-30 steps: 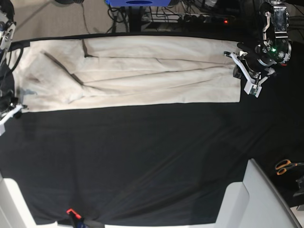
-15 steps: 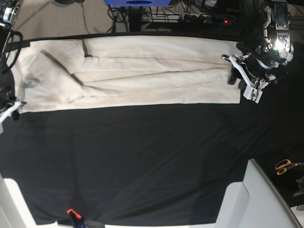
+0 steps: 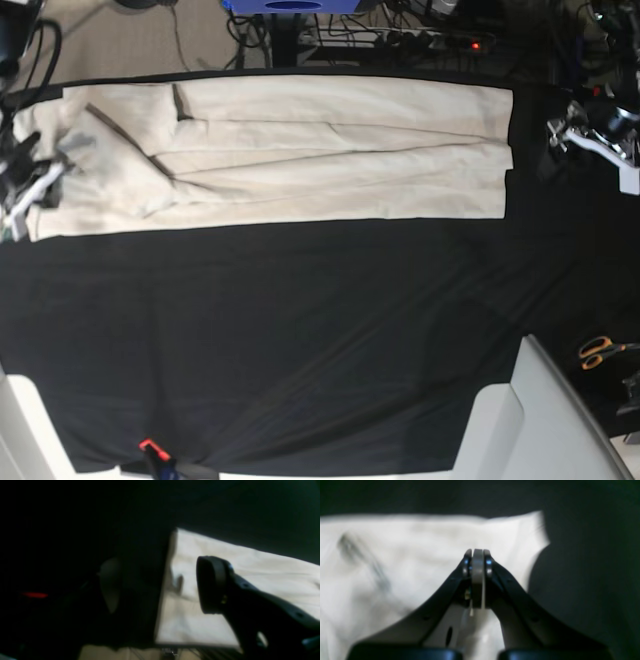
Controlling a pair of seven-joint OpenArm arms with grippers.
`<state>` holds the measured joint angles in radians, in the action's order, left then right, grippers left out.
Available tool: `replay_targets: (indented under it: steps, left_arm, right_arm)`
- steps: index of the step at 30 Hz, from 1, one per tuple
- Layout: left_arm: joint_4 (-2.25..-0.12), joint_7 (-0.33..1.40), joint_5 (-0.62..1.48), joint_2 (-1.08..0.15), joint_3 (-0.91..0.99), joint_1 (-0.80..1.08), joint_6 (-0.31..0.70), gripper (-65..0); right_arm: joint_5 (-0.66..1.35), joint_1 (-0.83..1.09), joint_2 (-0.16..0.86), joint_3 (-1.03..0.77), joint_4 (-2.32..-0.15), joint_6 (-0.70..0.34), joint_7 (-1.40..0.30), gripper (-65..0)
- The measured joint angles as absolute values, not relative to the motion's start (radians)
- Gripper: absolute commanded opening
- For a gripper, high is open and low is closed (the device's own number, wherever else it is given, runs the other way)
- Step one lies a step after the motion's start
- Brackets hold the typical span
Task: Fold the T-shirt properly
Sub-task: 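Pull the folded shirt strip taut with both grippers, adjusting the corners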
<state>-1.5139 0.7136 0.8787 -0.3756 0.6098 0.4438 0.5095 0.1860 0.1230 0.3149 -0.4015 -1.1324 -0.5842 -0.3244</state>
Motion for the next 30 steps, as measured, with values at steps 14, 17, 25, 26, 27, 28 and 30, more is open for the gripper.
replay_targets:
  steps: [14, 17, 25, 26, 27, 28, 30]
  left_arm:
    - [-1.111, 0.682, 0.696, -0.321, 0.567, 0.232, 0.693, -5.1]
    - [-1.111, 0.668, 0.698, -0.310, 0.567, 0.230, 0.693, -5.1]
    - [-1.114, 0.659, 0.707, -0.269, 0.567, 0.223, 0.694, -5.1]
    - [-1.111, 0.659, 0.707, -0.269, 0.566, 0.222, 0.699, -5.1]
    - [-1.110, 0.656, 0.708, -0.272, 0.553, 0.222, 0.700, -5.1]
    - [-1.111, 0.645, 0.710, -0.276, 0.528, 0.223, 0.700, -5.1]
    - [-1.112, 0.644, 0.711, -0.281, 0.486, 0.219, 0.702, -5.1]
  right_arm:
    - [0.183, 0.206, 0.287, -0.404, -1.197, -0.583, -0.322, -65.0]
    - [0.184, 0.209, 0.286, -0.404, -1.197, -0.583, -0.322, -65.0]
    - [0.184, 0.208, 0.285, -0.404, -1.197, -0.583, -0.322, -65.0]
    - [0.183, 0.208, 0.285, -0.404, -1.197, -0.583, -0.322, -65.0]
    - [0.183, 0.208, 0.285, -0.404, -1.197, -0.583, -0.322, -65.0]
    - [0.184, 0.208, 0.285, -0.404, -1.197, -0.583, -0.322, -65.0]
    - [0.184, 0.206, 0.284, -0.404, -1.197, -0.584, -0.322, -65.0]
